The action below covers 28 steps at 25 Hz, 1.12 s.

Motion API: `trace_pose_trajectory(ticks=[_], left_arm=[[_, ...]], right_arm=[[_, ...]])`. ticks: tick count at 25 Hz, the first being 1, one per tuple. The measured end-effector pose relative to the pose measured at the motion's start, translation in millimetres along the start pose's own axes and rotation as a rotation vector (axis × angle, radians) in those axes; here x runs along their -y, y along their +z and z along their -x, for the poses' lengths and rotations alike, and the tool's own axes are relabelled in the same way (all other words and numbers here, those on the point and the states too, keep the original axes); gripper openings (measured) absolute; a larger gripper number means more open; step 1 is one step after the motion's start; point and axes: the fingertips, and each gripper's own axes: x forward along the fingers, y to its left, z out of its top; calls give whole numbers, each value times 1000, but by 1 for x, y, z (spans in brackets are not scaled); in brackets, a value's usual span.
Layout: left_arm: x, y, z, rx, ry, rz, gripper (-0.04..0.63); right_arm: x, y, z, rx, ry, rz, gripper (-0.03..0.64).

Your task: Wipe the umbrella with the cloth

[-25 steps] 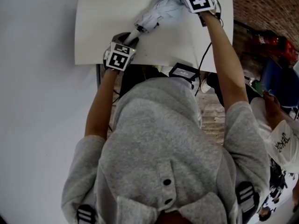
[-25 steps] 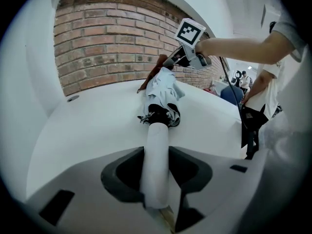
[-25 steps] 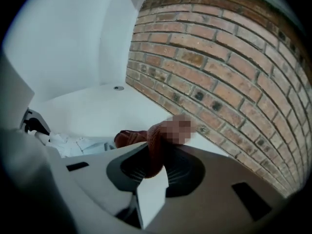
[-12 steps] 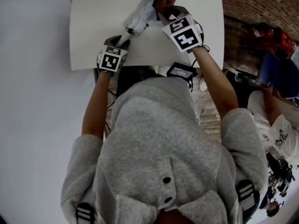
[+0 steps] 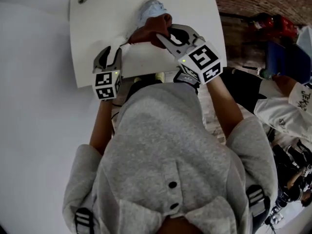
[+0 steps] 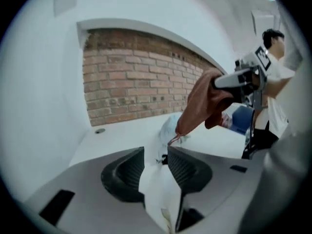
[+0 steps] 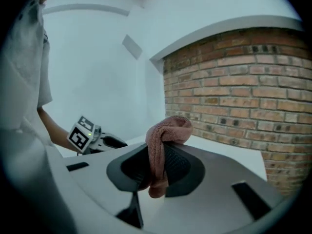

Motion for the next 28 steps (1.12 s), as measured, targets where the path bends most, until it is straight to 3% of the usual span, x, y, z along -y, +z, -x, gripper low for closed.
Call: trace_pose_trajectory(ticks=[1, 2, 3, 7, 11, 17, 23, 28], left_arm=[[-3, 19, 15, 60, 13, 18, 145], [-6, 39, 33, 118, 20, 30, 44], [-7, 59, 53, 169, 21, 39, 15], [-4, 120, 99, 289, 5, 43, 14], [-3, 146, 106, 362, -30, 34, 14], [1, 153, 99, 355, -52, -38, 14], [4, 160, 101, 366, -69, -54, 14], [-9, 151, 73, 360, -83, -36, 14]], right_arm=[[9, 11, 12, 49, -49, -24, 75], [14, 23, 25, 96, -103, -48, 76], [19, 35, 40, 143, -162, -72, 75], [32, 64, 90, 268, -339, -155, 75], [36, 68, 102, 298, -414, -158, 75], [42, 70, 101, 305, -459, -161, 75], [40, 75, 102, 332, -466, -159, 75], [57, 64, 78, 303, -470, -158, 75]])
